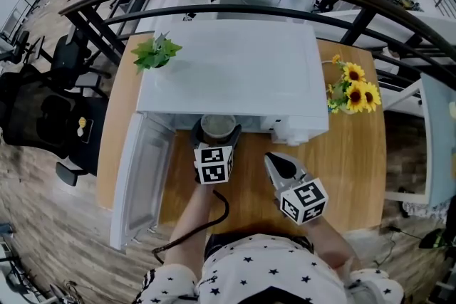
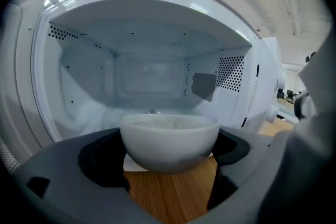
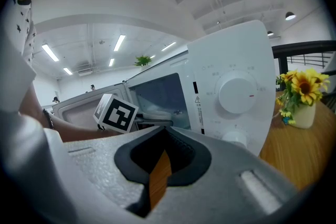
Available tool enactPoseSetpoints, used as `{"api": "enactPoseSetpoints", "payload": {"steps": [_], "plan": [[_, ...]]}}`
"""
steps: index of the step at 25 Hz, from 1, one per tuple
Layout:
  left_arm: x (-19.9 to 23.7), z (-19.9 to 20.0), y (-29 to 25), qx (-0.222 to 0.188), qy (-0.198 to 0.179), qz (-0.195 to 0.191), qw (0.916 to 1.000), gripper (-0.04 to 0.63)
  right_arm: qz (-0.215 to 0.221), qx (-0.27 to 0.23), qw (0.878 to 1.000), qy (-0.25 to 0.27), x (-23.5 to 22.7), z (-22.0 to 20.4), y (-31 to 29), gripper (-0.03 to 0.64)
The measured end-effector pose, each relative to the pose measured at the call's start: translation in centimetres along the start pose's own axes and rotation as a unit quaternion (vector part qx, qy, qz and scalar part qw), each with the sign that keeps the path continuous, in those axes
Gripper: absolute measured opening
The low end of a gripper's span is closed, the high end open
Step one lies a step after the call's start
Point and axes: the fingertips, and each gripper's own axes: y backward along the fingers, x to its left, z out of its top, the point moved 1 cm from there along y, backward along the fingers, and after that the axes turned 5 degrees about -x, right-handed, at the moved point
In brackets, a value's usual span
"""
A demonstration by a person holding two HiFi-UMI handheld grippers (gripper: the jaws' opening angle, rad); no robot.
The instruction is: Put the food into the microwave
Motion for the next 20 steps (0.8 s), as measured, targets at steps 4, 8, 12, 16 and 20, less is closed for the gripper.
{"api": "enactPoseSetpoints", "payload": {"steps": [4, 8, 12, 16, 20], "plan": [[0.2, -0.3, -0.6, 0.002, 0.002, 0.003, 1.0000, 0.485, 0.002, 0.002, 1.000, 0.000, -0.1, -0.1, -0.1, 0.006], [0.3, 0.0, -1.0, 0.000, 0.004, 0.002, 1.0000, 0.485, 0.002, 0.003, 1.000, 0.000, -0.1, -0.1, -0.2, 0.006], [0.5, 0.4, -1.6, -0.001, 0.010, 0.005, 0.9999, 0.485, 0.001, 0.003, 1.000, -0.001, -0.2, 0.0, -0.1, 0.006], [0.9, 0.6, -2.2, -0.004, 0.025, 0.014, 0.9996, 0.485, 0.002, 0.004, 1.000, -0.001, -0.3, -0.2, -0.2, 0.006], [1.1, 0.9, -2.9, -0.001, 0.016, 0.018, 0.9997, 0.485, 0.002, 0.004, 1.000, 0.000, -0.2, -0.2, -0.2, 0.006]]}}
